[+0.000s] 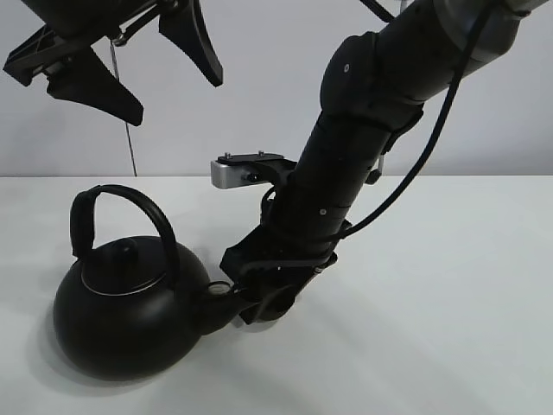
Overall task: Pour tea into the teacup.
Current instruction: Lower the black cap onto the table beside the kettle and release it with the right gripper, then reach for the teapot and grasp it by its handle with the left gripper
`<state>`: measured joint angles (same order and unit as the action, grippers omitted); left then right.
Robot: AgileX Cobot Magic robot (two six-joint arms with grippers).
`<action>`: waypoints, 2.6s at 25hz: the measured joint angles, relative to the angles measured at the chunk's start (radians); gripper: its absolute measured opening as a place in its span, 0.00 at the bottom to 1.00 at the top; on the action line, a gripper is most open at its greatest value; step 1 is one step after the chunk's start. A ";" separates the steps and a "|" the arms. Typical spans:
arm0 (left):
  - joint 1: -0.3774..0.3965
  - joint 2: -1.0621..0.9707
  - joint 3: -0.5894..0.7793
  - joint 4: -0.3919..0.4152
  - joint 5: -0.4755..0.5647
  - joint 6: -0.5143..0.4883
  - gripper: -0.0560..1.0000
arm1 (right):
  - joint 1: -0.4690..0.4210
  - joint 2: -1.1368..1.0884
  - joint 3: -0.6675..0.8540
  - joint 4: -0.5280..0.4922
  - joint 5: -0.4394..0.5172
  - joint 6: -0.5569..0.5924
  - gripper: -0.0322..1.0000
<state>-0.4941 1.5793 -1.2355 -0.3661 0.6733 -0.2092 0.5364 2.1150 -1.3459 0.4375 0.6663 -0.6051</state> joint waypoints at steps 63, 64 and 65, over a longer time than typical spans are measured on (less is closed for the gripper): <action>0.000 0.000 0.000 0.000 0.000 0.000 0.60 | -0.155 -0.204 0.001 0.031 0.297 0.168 0.45; 0.000 0.000 0.000 0.000 0.000 0.000 0.60 | -0.165 -0.214 0.001 0.031 0.311 0.168 0.45; 0.000 0.000 0.000 0.000 0.000 0.000 0.60 | -0.177 -0.224 0.001 0.031 0.326 0.168 0.45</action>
<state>-0.4941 1.5793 -1.2355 -0.3661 0.6733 -0.2092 0.3598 1.8914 -1.3451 0.4685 0.9922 -0.4376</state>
